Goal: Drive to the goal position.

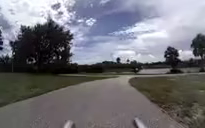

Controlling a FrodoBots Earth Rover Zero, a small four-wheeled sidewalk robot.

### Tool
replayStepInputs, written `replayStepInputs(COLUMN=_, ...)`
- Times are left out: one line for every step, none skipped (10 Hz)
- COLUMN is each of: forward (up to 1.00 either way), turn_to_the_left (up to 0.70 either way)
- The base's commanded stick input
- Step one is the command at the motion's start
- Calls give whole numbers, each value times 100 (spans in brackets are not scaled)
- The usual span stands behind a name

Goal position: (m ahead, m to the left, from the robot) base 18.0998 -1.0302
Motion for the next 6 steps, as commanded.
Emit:
replayStepInputs(forward=70, turn_to_the_left=0)
replayStepInputs(forward=70, turn_to_the_left=0)
replayStepInputs(forward=70, turn_to_the_left=0)
replayStepInputs(forward=70, turn_to_the_left=0)
replayStepInputs(forward=70, turn_to_the_left=0)
replayStepInputs(forward=70, turn_to_the_left=0)
